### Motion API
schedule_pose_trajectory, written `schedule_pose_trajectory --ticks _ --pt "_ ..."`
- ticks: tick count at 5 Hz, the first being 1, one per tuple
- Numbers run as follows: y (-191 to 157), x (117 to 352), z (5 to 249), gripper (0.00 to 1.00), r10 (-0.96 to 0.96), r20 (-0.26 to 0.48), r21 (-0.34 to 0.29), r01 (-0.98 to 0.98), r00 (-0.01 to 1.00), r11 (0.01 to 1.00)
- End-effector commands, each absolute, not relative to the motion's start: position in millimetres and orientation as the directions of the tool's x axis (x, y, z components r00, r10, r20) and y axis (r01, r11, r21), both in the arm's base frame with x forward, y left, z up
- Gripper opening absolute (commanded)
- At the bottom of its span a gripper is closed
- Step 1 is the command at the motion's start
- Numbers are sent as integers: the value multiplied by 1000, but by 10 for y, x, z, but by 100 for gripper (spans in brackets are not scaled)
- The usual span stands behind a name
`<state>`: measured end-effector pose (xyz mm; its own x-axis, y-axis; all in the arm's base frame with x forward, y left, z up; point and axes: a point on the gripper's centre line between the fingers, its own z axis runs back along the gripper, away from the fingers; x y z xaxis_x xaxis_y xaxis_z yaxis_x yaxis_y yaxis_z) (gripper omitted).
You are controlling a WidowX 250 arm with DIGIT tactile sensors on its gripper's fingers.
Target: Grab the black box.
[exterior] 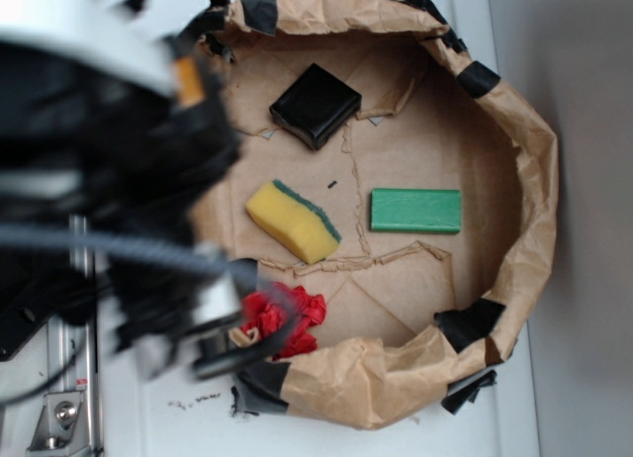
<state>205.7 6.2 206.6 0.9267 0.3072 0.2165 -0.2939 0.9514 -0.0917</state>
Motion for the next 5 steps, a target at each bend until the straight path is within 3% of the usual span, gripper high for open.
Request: schedule_pose_trajectory --ticks 1,2,5 --pt "534 2409 1325 100 589 170 -152 -570 790 808" --pt "666 2463 1074 100 623 159 -63 -622 766 781" --pt "666 2463 1074 100 623 159 -63 -622 766 781"
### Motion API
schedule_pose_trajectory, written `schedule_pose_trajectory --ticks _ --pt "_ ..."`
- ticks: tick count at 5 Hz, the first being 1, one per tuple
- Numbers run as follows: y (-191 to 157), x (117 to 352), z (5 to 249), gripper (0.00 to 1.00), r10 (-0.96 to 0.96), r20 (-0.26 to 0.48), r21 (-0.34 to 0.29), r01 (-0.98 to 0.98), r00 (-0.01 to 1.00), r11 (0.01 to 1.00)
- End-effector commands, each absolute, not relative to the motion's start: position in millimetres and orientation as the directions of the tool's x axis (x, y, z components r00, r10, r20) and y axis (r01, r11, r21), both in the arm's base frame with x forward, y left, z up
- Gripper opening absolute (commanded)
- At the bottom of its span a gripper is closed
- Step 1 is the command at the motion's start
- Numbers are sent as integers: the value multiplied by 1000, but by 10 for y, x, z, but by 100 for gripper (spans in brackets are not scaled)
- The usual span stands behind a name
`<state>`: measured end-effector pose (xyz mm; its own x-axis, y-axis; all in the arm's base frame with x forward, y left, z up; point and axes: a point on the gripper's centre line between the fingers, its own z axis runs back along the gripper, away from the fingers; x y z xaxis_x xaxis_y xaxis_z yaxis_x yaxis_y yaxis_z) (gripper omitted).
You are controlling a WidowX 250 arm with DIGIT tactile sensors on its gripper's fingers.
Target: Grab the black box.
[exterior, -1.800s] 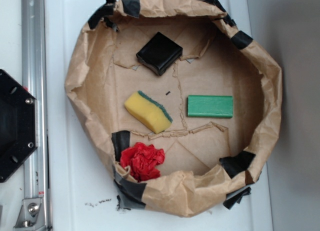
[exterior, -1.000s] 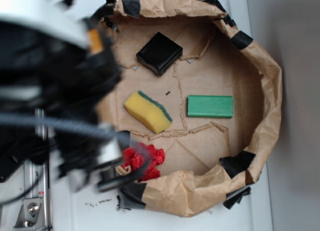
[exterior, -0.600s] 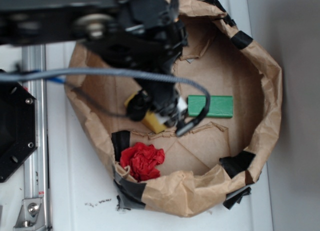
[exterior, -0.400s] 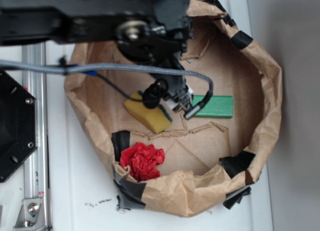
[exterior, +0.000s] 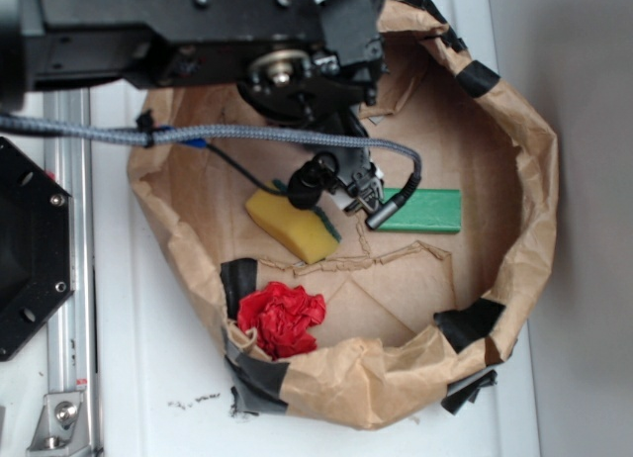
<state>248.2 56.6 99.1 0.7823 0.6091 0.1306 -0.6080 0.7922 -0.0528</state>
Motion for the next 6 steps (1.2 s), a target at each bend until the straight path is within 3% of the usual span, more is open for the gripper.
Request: schedule_pose_trajectory --ticks 1,2,3,5,6 --pt "1050 2480 685 100 633 109 -95 -626 766 774" --pt "1148 2451 539 100 632 162 -7 -640 758 768" --pt "1155 2416 480 100 615 172 31 -628 769 777" --pt "1158 2351 530 100 612 207 64 -635 763 770" --pt "1170 2331 489 100 647 180 61 -665 741 745"
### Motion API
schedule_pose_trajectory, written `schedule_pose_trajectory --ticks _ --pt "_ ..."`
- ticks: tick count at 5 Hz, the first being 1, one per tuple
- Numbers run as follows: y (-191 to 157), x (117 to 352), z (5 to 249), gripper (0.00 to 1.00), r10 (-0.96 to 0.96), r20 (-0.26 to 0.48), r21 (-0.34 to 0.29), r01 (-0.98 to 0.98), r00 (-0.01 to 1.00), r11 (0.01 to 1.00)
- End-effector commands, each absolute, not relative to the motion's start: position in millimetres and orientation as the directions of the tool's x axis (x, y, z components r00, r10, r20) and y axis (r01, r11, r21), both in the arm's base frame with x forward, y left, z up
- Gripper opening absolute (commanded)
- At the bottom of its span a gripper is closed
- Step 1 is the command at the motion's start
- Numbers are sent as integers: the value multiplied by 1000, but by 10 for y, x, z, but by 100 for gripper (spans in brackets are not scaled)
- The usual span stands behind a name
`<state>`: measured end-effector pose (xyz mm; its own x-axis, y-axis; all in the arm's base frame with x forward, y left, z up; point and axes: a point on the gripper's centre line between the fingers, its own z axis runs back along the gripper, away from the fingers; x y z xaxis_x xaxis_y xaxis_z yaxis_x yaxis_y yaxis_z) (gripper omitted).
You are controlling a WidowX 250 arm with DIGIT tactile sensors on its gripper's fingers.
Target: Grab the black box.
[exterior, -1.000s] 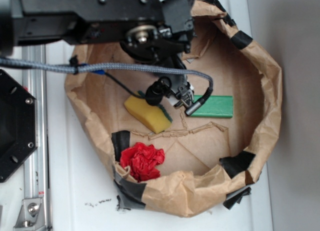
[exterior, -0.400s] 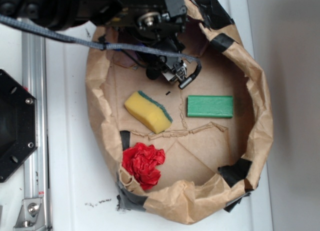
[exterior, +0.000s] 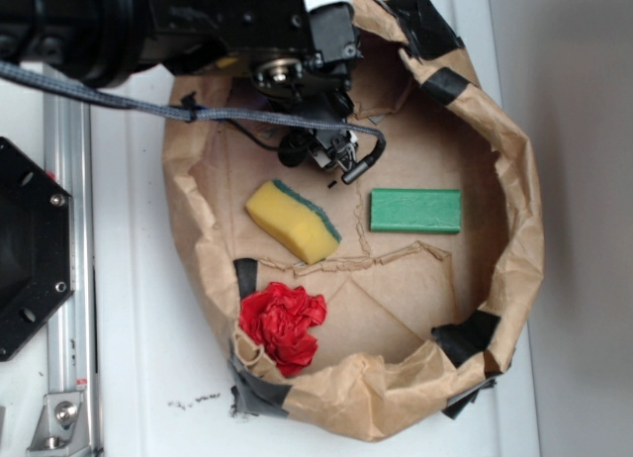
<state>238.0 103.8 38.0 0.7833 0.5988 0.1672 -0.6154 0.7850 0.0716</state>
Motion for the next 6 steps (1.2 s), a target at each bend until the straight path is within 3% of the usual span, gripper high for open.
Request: schedule_pose_trajectory --ticks 1,2,3,4,5,6 --pt "1050 2427 355 100 656 121 49 -665 745 745" --pt "826 2660 102 100 618 53 34 -620 784 784" --pt "734 2679 87 100 582 45 52 -584 812 810" --pt "718 2563 152 0 587 60 19 -589 807 808" --pt "765 2465 333 0 561 80 3 -563 824 826" --pt "553 2456 814 0 398 149 -63 -393 905 917"
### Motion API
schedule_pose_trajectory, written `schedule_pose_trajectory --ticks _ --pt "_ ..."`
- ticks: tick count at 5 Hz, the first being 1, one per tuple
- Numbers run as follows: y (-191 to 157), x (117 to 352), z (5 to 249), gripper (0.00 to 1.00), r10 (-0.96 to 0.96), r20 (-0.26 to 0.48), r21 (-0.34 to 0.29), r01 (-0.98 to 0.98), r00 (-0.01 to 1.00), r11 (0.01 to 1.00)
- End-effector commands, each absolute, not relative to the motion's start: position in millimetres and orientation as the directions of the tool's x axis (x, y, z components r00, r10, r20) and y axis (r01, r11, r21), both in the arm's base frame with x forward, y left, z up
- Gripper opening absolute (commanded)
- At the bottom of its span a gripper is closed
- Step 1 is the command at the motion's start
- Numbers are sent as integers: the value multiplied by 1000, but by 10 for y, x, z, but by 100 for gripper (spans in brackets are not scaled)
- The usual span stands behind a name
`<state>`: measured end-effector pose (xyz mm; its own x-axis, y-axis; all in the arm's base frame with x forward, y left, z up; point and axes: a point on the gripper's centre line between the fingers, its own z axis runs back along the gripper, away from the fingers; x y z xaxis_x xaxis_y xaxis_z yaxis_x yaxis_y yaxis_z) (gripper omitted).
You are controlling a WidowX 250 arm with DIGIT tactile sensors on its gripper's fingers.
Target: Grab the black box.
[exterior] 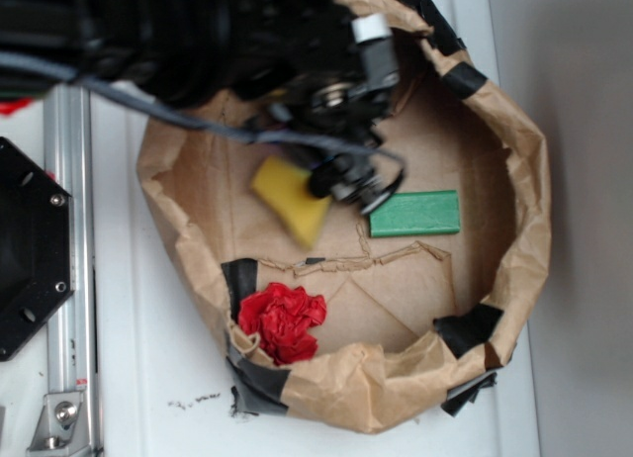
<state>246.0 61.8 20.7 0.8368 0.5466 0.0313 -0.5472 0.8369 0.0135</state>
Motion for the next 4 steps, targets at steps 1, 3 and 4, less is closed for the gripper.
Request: schedule_pose_trajectory --ticks 1,3,4 --pt "290 2540 1315 0 254 163 -113 -237 953 965" --pt "-28 2779 1450 0 168 95 -19 -167 981 986" --pt "15 2810 1393 0 186 83 55 -191 979 980"
